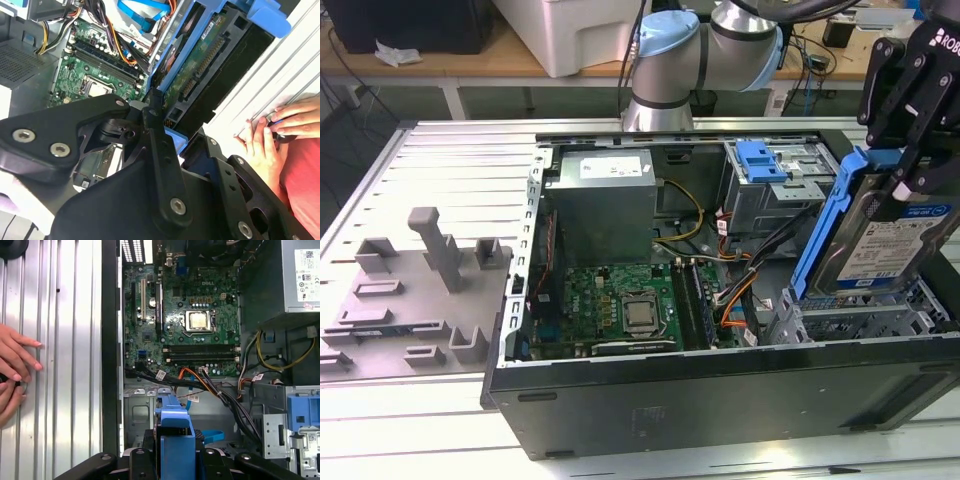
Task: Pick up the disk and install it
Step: 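Insert the disk into the insertion slot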
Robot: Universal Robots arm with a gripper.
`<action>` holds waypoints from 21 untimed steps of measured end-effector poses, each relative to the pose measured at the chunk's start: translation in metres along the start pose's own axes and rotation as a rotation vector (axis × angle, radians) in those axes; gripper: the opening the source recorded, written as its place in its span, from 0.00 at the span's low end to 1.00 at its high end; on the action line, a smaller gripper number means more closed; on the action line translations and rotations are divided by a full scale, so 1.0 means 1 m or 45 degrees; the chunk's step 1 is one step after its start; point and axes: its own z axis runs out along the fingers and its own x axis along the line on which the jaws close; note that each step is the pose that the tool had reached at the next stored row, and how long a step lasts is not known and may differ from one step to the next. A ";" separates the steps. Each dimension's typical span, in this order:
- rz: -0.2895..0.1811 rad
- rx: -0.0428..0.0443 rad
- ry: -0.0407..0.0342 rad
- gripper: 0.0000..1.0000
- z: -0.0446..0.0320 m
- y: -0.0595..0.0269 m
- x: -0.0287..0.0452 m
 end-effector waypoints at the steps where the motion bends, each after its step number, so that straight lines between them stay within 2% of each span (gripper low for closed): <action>1: -0.004 0.000 0.0000 0.37 0.0000 -0.0001 0.0000; 14: -0.014 0.000 0.0002 0.37 0.0003 -0.0014 0.0000; 21: 0.041 0.000 -0.0029 0.37 0.0007 -0.0028 0.0000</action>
